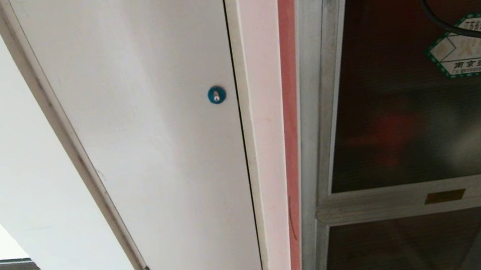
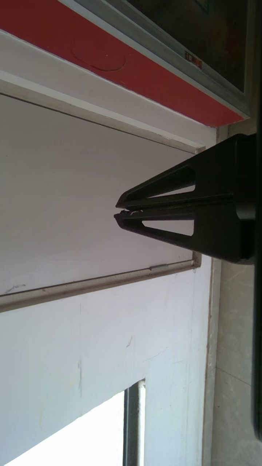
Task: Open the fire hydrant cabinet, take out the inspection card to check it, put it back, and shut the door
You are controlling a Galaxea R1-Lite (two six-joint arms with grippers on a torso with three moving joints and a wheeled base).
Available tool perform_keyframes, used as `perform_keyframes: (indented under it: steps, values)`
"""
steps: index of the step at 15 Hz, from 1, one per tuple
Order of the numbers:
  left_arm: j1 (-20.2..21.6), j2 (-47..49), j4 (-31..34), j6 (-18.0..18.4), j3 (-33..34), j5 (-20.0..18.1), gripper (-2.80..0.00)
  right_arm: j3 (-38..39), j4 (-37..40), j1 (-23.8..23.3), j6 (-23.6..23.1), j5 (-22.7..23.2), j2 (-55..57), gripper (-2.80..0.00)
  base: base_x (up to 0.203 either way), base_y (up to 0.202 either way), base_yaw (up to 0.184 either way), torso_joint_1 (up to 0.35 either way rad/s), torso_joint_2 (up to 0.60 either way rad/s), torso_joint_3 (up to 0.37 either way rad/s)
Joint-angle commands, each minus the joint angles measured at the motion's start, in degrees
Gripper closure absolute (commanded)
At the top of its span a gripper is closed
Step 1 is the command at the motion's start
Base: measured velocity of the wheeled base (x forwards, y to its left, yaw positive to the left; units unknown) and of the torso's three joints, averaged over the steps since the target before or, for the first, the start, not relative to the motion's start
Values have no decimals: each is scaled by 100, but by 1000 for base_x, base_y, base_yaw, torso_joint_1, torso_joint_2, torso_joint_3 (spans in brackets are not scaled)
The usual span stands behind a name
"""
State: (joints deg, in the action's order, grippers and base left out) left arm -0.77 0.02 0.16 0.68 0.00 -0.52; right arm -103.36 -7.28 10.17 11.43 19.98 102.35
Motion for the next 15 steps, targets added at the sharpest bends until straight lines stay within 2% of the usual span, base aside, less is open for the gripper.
perform_keyframes:
  steps: [1, 8, 15]
  values:
    - [-2, -2, 2, 2, 0, 0, 0, 0, -6, 3, 8, 13, 6, 0, 0, 0, 0, 0, 0, 0]
    - [-2, -2, 2, 2, 0, 0, 0, 481, -1, 94, 143, 46, -859, 0, 0, 0, 0, 0, 0, 0]
    - [-2, 6, 2, 2, 0, 0, 0, 1664, -19, 127, 116, 54, -2541, 0, 0, 0, 0, 0, 0, 0]
